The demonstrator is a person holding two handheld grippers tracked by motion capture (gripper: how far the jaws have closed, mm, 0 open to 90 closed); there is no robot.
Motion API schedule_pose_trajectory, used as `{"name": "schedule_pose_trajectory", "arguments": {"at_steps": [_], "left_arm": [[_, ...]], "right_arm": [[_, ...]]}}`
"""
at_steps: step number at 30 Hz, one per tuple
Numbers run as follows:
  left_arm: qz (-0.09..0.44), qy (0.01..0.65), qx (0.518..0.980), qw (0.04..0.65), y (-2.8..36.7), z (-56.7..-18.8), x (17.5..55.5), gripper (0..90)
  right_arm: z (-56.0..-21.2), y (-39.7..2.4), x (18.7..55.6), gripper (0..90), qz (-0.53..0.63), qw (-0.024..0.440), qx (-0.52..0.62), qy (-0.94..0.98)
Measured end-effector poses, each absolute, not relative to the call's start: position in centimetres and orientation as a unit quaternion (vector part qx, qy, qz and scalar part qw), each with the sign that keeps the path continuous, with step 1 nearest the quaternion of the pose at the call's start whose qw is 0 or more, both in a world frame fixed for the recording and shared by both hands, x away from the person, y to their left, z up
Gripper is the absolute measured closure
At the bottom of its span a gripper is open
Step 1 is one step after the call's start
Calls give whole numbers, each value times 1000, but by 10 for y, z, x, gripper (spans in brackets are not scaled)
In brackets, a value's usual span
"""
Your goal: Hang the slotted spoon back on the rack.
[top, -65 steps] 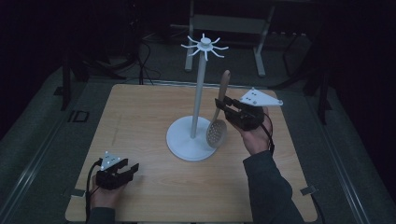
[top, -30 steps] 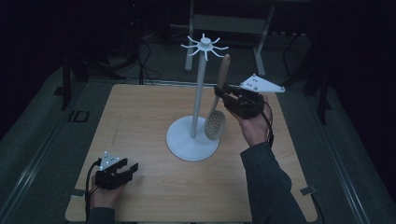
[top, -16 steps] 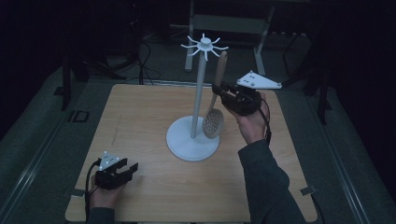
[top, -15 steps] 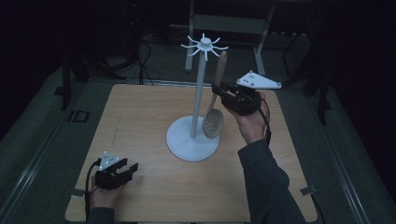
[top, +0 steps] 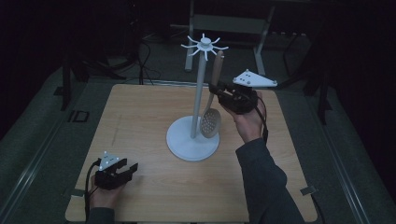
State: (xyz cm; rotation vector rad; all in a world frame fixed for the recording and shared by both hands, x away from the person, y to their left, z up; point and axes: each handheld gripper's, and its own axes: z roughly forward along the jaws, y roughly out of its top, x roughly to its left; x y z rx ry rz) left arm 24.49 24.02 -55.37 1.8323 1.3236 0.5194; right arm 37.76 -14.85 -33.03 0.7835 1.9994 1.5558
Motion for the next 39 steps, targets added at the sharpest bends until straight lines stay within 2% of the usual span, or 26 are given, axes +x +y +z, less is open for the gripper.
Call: {"name": "schedule_pose_trajectory", "arguments": {"at_steps": [21,32,39], "left_arm": [[205,523,724,401,240,-554,245,478],[205,523,724,400,240,-554,245,478],[205,522,725,400,240,-554,244,478]], "right_arm": [[-332,-138,385,733,557,247,292,737],[-332,-144,379,415,567,272,292,720],[-336,-141,377,357,558,264,294,729]]}}
